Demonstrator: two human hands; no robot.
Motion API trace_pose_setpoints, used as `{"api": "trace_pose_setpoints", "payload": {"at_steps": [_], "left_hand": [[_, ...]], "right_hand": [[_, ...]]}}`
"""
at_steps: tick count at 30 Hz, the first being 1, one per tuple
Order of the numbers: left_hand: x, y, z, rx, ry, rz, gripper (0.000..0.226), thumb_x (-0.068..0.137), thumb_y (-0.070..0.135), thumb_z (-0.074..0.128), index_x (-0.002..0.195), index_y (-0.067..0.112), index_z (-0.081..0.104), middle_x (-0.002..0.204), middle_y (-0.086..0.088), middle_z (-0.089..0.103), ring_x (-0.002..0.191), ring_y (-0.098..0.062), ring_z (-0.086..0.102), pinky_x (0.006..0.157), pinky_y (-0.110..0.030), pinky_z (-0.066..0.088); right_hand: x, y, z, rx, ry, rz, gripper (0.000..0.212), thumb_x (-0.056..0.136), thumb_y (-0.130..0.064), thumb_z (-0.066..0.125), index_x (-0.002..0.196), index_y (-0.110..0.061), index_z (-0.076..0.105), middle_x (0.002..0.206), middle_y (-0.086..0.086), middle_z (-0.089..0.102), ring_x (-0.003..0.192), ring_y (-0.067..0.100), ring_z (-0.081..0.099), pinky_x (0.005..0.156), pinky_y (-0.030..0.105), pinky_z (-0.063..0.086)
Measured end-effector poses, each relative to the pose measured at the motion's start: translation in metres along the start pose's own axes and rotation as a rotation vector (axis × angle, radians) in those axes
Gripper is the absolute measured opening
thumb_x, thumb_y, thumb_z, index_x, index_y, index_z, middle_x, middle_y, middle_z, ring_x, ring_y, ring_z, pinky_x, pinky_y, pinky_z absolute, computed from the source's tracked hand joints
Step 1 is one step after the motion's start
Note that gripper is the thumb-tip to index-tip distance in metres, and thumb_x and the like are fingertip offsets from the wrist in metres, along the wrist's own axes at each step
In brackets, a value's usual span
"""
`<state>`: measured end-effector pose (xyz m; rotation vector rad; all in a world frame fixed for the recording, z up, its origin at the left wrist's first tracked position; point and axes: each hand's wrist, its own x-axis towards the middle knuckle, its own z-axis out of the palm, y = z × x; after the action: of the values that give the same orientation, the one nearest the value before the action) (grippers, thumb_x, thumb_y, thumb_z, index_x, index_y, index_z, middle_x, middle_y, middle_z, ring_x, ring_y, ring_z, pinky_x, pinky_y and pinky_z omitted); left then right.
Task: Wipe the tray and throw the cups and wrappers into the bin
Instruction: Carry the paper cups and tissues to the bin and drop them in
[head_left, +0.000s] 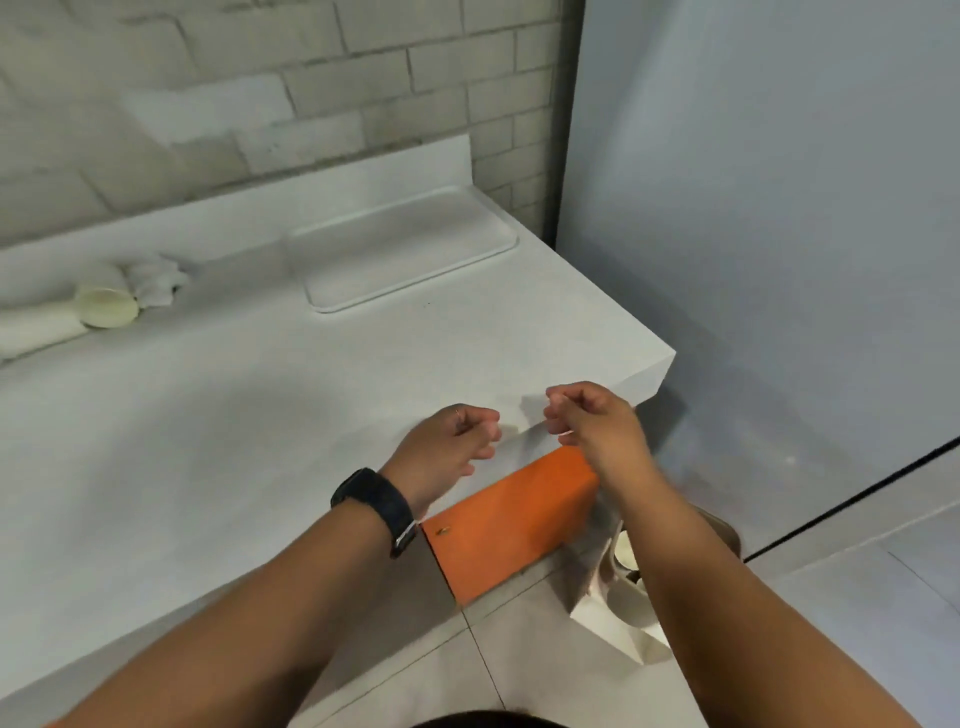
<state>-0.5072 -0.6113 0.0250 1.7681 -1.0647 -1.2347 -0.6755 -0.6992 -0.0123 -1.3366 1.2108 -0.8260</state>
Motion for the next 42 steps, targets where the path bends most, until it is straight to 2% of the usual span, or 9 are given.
{"api": "trace_pose_setpoints", "payload": {"at_steps": [9, 17, 24, 27, 31, 33, 36, 40, 42], "left_hand": [[-0.045, -0.033, -0.123, -0.110, 0.308, 0.012, 0.011, 0.094, 0.027, 0.054, 0.102, 0.028, 0.061, 0.112, 0.003, 0.066, 0.097, -0.013, 0.065, 0.084, -0.032, 0.049], [-0.084, -0.101, -0.244, -0.193, 0.495, -0.022, 0.010, 0.092, 0.027, 0.058, 0.101, 0.028, 0.063, 0.113, 0.004, 0.066, 0.098, -0.012, 0.066, 0.081, -0.030, 0.049], [-0.121, -0.157, -0.357, -0.169, 0.643, -0.046, 0.013, 0.092, 0.029, 0.058, 0.104, 0.029, 0.063, 0.111, 0.008, 0.064, 0.098, -0.009, 0.064, 0.078, -0.027, 0.050], [-0.140, -0.181, -0.407, -0.111, 0.763, -0.064, 0.015, 0.091, 0.030, 0.059, 0.105, 0.028, 0.064, 0.110, 0.012, 0.062, 0.104, -0.011, 0.059, 0.086, -0.028, 0.046], [-0.165, -0.208, -0.472, -0.082, 0.941, -0.084, 0.016, 0.091, 0.020, 0.058, 0.107, 0.021, 0.060, 0.101, 0.006, 0.058, 0.088, -0.010, 0.054, 0.076, -0.021, 0.040], [-0.172, -0.221, -0.498, -0.077, 1.027, -0.107, 0.034, 0.090, 0.023, 0.061, 0.124, 0.018, 0.057, 0.119, 0.003, 0.054, 0.097, -0.013, 0.054, 0.083, -0.024, 0.042], [-0.178, -0.242, -0.534, -0.041, 1.125, -0.140, 0.045, 0.087, 0.031, 0.063, 0.130, 0.026, 0.052, 0.136, -0.003, 0.041, 0.116, -0.020, 0.051, 0.101, -0.039, 0.044], [-0.178, -0.260, -0.565, 0.106, 1.180, -0.201, 0.054, 0.085, 0.034, 0.065, 0.135, 0.028, 0.046, 0.145, -0.005, 0.033, 0.133, -0.024, 0.035, 0.112, -0.038, 0.030], [-0.174, -0.268, -0.579, 0.178, 1.127, -0.270, 0.060, 0.083, 0.038, 0.065, 0.139, 0.031, 0.043, 0.150, -0.006, 0.028, 0.138, -0.027, 0.028, 0.113, -0.039, 0.024]], "right_hand": [[0.000, -0.051, 0.118, -0.097, -0.301, -0.057, 0.008, 0.089, -0.021, 0.062, 0.092, -0.020, 0.070, 0.090, -0.001, 0.069, 0.077, 0.014, 0.066, 0.069, 0.029, 0.051], [-0.014, -0.071, 0.249, -0.130, -0.438, -0.069, 0.006, 0.086, -0.022, 0.067, 0.089, -0.019, 0.070, 0.094, 0.003, 0.070, 0.079, 0.015, 0.067, 0.081, 0.036, 0.056], [-0.037, -0.086, 0.374, -0.158, -0.525, -0.091, 0.008, 0.088, -0.021, 0.066, 0.092, -0.015, 0.070, 0.083, 0.000, 0.066, 0.067, 0.009, 0.060, 0.056, 0.009, 0.046], [-0.050, -0.092, 0.432, -0.181, -0.571, -0.090, 0.009, 0.089, -0.020, 0.066, 0.094, -0.014, 0.070, 0.092, 0.000, 0.068, 0.074, 0.009, 0.060, 0.053, 0.004, 0.043], [-0.063, -0.100, 0.513, -0.337, -0.639, -0.168, 0.014, 0.089, -0.023, 0.065, 0.101, -0.018, 0.069, 0.107, 0.001, 0.065, 0.080, -0.002, 0.057, 0.051, -0.002, 0.036], [-0.069, -0.103, 0.545, -0.466, -0.683, -0.241, 0.020, 0.088, -0.028, 0.065, 0.107, -0.023, 0.068, 0.111, -0.006, 0.060, 0.086, -0.003, 0.055, 0.055, -0.001, 0.037], [-0.078, -0.105, 0.593, -0.541, -0.807, -0.301, 0.032, 0.086, -0.025, 0.070, 0.117, -0.025, 0.062, 0.125, -0.009, 0.056, 0.105, 0.004, 0.057, 0.070, 0.004, 0.038], [-0.087, -0.107, 0.645, -0.977, -0.931, -0.643, 0.064, 0.086, -0.043, 0.062, 0.144, -0.032, 0.037, 0.156, -0.013, 0.027, 0.139, 0.013, 0.034, 0.107, 0.029, 0.035], [-0.092, -0.104, 0.657, -1.037, -0.979, -0.721, 0.063, 0.084, -0.049, 0.059, 0.141, -0.035, 0.037, 0.152, -0.009, 0.035, 0.136, 0.018, 0.039, 0.105, 0.035, 0.038]]}}
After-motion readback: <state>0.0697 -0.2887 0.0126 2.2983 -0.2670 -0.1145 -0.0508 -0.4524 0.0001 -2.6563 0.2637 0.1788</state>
